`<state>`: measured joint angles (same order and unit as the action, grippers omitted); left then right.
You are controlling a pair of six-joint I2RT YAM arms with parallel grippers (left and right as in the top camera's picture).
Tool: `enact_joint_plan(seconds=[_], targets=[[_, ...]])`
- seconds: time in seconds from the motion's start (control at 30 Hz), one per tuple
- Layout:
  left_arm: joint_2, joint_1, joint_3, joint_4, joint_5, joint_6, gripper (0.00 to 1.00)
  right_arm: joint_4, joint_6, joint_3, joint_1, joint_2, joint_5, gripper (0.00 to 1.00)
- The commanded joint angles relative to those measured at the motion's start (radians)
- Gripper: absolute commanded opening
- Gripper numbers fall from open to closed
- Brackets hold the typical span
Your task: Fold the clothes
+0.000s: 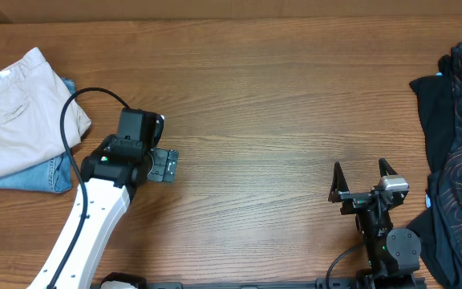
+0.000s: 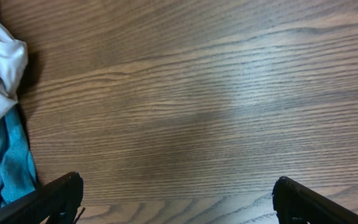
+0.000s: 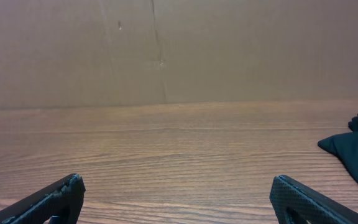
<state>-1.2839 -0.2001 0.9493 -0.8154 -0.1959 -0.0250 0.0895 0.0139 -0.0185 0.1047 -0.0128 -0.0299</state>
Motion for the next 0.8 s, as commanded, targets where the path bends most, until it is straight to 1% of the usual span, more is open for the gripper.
enact_joint_plan(seconds=[0.0,0.2,0.33,0.5,0.7,0.77], targets=[[-0.030,0.007,-0.005,0.004,-0.005,0.018,1.00,-0.007,-0.007,0.011,-0.005,0.010,0.006,1.00],[-0.010,0.007,-0.005,0.004,-0.005,0.017,1.00,-0.007,-0.007,0.011,-0.005,0.010,0.006,1.00],[0.062,0.007,-0.005,0.004,-0.005,0.017,1.00,-0.007,-0.007,0.011,-0.005,0.010,0.006,1.00],[0.218,0.007,-0.005,0.004,-0.005,0.017,1.00,-0.007,-0.007,0.011,-0.005,0.010,0.006,1.00],[0.481,0.011,-0.005,0.000,-0.003,0.018,1.00,-0.007,-0.007,0.011,-0.005,0.010,0.006,1.00],[0.556,0.011,-0.006,-0.001,0.019,0.018,1.00,-0.007,-0.007,0.011,-0.005,0.010,0.006,1.00]])
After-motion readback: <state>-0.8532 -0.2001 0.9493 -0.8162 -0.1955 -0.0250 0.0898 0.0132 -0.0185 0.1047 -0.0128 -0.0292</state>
